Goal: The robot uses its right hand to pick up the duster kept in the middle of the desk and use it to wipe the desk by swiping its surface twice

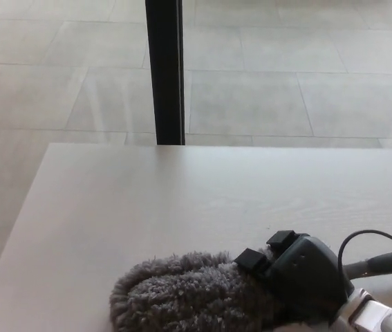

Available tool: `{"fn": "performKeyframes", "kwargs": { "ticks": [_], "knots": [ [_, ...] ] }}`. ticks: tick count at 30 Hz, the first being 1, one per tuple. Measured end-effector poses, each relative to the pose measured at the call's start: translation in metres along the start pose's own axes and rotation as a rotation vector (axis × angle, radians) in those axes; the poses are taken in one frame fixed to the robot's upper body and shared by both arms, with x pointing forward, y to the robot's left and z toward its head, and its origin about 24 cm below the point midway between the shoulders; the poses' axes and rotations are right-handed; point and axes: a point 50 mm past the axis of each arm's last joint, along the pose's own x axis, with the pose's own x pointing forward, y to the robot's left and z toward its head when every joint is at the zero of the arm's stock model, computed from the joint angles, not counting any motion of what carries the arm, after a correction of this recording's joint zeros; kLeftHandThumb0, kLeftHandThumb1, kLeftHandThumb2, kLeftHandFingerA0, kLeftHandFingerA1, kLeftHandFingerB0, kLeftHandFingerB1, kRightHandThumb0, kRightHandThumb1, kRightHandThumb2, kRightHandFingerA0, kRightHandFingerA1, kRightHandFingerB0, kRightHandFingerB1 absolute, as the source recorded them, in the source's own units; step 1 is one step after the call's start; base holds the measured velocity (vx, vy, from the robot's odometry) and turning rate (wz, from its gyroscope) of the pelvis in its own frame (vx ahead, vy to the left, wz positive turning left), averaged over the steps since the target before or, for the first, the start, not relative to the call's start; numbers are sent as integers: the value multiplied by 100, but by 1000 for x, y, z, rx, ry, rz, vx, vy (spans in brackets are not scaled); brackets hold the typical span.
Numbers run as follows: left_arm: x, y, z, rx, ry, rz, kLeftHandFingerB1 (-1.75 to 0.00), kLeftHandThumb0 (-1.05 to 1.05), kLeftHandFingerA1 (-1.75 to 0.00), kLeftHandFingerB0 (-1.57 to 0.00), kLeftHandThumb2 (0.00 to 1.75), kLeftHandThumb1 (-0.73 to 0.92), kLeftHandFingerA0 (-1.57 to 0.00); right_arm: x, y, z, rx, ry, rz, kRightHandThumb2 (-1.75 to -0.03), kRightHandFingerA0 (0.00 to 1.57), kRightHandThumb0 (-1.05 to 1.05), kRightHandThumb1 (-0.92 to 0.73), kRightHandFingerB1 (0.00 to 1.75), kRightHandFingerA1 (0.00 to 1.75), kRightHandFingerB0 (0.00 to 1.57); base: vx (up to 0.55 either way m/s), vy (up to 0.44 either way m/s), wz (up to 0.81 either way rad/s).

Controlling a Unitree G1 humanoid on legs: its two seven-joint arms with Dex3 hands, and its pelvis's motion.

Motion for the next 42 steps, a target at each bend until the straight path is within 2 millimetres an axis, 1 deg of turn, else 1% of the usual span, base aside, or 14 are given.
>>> {"fn": "performKeyframes", "kwargs": {
  "ticks": [3, 4, 5, 6, 12, 13, 17, 18, 21, 22, 24, 25, 31, 42],
  "knots": [
    [0, 0, 0, 1, 1, 1, -50, -52, -62, -50, 62, 74, -58, 0, -1, -10, -27, 43, 13, -75, 96, -30, -52, 115, 175, 87, 0, 0, 0],
    [0, 0, 0, 1, 1, 1, -50, -53, -62, -49, 62, 74, -56, -1, -2, -12, -34, 54, 17, -94, 124, -40, -44, 97, 135, 83, 0, 0, 0],
    [0, 0, 0, 1, 2, 1, -61, -54, -68, -46, 96, 57, -52, -1, -2, -16, -46, 69, 24, -92, 124, -40, -42, 88, 136, 79, 0, 0, 0],
    [0, 0, 0, 2, 2, 1, -50, -54, -61, -51, 62, 74, -57, -1, -2, -18, -56, 79, 31, -93, 123, -38, -44, 97, 135, 82, 0, 0, 0],
    [0, 0, -1, 5, 5, 0, -49, -53, -60, -52, 62, 74, -59, -4, -3, -31, -96, 156, 57, -63, 88, -43, -68, 118, 174, 79, 0, 0, 0],
    [0, 0, -1, 6, 5, 0, -48, -53, -58, -48, 62, 74, -57, -5, -3, -33, -103, 169, 61, -99, 117, -45, -55, 107, 134, 86, 0, 0, 0],
    [0, 1, -2, 8, 6, 0, -49, -55, -59, -49, 62, 72, -57, -7, -4, -42, -130, 239, 77, -93, 115, -45, -50, 107, 136, 80, 0, 0, 0],
    [0, 1, -2, 8, 7, 0, -49, -51, -61, -51, 62, 73, -58, -8, -4, -44, -136, 257, 81, -59, 83, -38, -62, 105, 171, 75, 0, 0, 0],
    [0, 1, -2, 8, 7, 0, -49, -52, -62, -51, 62, 74, -59, -11, -5, -51, -147, 317, 95, -59, 85, -36, -57, 95, 169, 75, 0, 0, 0],
    [0, 1, -2, 8, 7, 0, -49, -51, -63, -51, 62, 74, -58, -12, -5, -54, -149, 337, 101, -90, 116, -41, -45, 104, 135, 78, 0, 0, 0],
    [0, 1, -2, 8, 7, 0, -48, -53, -62, -51, 62, 74, -58, -15, -5, -59, -154, 383, 114, -90, 116, -41, -44, 99, 134, 79, 0, 0, 0],
    [0, 1, -2, 8, 7, 0, -49, -53, -63, -51, 62, 74, -58, -16, -6, -62, -158, 405, 120, -60, 83, -37, -63, 102, 172, 75, 0, 0, 0],
    [0, 0, -2, 9, 7, -1, -50, -53, -65, -52, 62, 73, -60, -34, -10, -85, -197, 547, 176, -60, 83, -39, -63, 120, 173, 70, 0, 0, 0],
    [-1, 1, -2, 9, 8, -1, -49, -53, -62, -53, 62, 73, -59, -89, -23, -133, -272, 827, 327, -66, 86, -47, -56, 96, 165, 66, 0, 0, 0]
  ]
}}
